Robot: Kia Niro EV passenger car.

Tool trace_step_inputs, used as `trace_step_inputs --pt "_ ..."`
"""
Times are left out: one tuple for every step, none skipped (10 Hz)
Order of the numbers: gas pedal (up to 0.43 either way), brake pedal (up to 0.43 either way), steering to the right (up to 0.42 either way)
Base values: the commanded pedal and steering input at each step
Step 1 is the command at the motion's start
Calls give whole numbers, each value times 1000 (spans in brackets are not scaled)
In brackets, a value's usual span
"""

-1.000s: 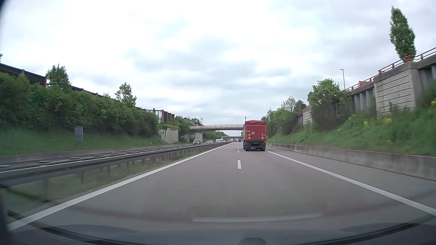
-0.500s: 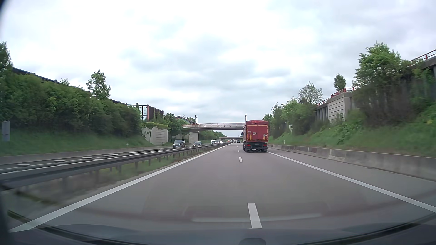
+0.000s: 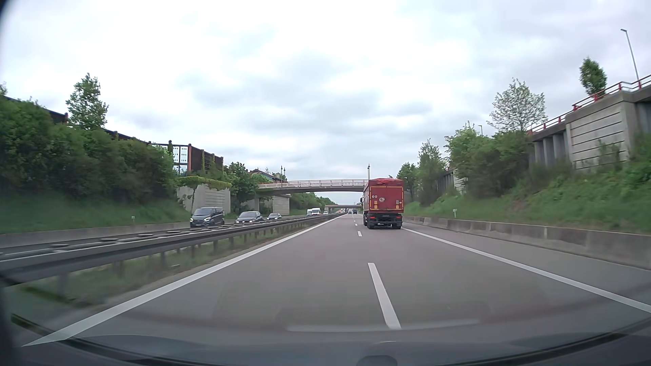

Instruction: Follow the waypoints while adhering to traffic rules and regulations

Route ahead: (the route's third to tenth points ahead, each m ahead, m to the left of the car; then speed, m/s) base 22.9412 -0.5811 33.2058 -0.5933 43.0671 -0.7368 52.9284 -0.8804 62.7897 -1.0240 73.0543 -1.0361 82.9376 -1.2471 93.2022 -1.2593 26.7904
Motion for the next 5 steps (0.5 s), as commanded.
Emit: trace_step_inputs --pt "189 0 -1" --pt "189 0 -1" --pt "189 0 -1" --pt "177 0 -1" --pt "157 0 -1"
